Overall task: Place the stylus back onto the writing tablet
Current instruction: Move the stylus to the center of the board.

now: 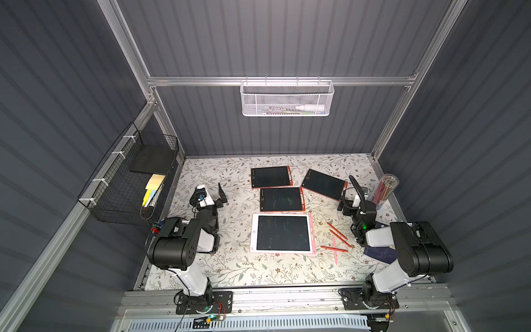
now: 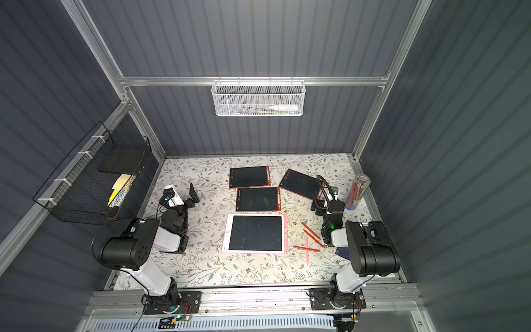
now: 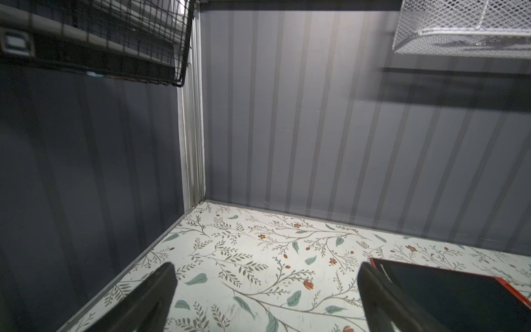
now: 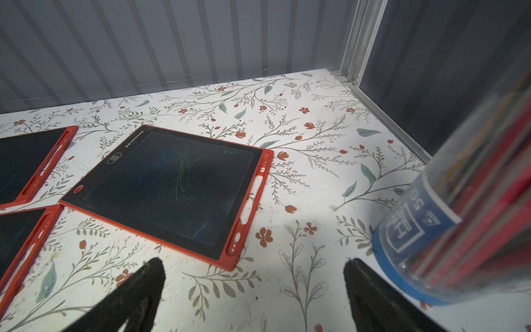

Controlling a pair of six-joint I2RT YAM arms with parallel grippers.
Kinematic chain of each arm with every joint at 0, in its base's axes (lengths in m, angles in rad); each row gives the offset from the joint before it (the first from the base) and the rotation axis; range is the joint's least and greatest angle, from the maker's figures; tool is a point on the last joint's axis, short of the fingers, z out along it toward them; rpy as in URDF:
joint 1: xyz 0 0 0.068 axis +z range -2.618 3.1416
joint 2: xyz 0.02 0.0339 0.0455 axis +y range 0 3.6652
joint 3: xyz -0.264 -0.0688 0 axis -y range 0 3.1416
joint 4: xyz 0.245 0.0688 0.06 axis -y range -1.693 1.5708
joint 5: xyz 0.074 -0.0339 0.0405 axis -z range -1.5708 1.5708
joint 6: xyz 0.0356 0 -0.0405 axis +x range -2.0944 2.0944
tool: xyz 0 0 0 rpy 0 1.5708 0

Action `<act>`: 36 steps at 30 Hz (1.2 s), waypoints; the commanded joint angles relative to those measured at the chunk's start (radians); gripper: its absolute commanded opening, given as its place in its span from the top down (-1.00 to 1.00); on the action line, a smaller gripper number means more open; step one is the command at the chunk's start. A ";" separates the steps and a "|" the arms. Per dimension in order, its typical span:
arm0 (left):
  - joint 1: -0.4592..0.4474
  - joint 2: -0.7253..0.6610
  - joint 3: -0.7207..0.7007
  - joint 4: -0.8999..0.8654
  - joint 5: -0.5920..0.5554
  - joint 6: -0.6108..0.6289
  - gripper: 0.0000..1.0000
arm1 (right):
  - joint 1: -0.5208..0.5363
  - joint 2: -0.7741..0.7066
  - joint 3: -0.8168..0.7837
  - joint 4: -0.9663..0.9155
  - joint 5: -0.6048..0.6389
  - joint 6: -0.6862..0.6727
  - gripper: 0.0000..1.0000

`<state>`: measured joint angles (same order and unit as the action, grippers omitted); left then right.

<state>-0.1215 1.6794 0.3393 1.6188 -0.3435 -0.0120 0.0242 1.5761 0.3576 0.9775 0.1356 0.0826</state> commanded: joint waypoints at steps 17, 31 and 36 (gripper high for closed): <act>-0.194 -0.131 0.471 -0.486 0.046 -0.087 -0.99 | 0.053 -0.405 0.198 -0.677 0.041 0.158 -0.98; -0.231 -0.112 0.885 -1.148 0.645 -0.161 -0.99 | 0.166 -0.546 0.427 -1.318 0.036 0.406 -0.98; -0.234 -0.134 0.858 -1.314 0.828 -0.044 -0.99 | 0.268 -0.543 0.460 -1.536 -0.018 0.431 -0.98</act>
<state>-0.3485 1.5745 1.2072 0.4725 0.3149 -0.1333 0.2401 1.0351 0.8024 -0.3298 0.1379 0.4583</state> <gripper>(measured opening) 0.993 0.991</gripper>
